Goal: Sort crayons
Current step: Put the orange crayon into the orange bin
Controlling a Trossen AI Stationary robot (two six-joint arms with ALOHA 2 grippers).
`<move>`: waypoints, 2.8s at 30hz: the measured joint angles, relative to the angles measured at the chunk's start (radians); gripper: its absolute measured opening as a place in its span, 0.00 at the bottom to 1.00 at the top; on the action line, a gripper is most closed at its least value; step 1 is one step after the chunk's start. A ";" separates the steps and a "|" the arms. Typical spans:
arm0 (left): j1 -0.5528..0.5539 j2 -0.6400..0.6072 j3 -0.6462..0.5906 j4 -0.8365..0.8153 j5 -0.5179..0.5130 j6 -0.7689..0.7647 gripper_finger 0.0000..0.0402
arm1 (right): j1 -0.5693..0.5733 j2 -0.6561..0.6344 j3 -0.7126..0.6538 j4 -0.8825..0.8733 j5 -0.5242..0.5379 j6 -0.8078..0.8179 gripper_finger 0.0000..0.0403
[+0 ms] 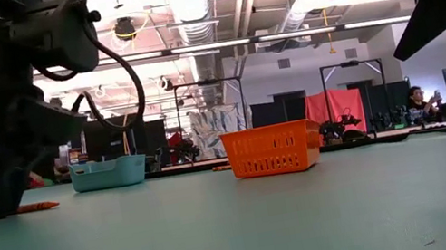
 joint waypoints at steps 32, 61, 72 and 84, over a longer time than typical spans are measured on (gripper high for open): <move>0.082 -0.096 -0.087 0.054 -0.057 0.027 0.15 | -0.029 0.000 0.000 -0.001 0.003 -0.027 0.33; 0.081 -0.095 -0.091 0.088 -0.021 0.035 0.15 | -0.029 0.000 0.000 -0.001 0.002 -0.028 0.33; 0.068 -0.093 -0.066 0.069 -0.086 0.045 0.04 | -0.029 0.000 0.000 0.000 0.003 -0.041 0.33; 0.056 -0.092 -0.026 0.043 -0.099 0.061 0.02 | -0.029 -0.001 0.000 0.003 0.004 -0.045 0.33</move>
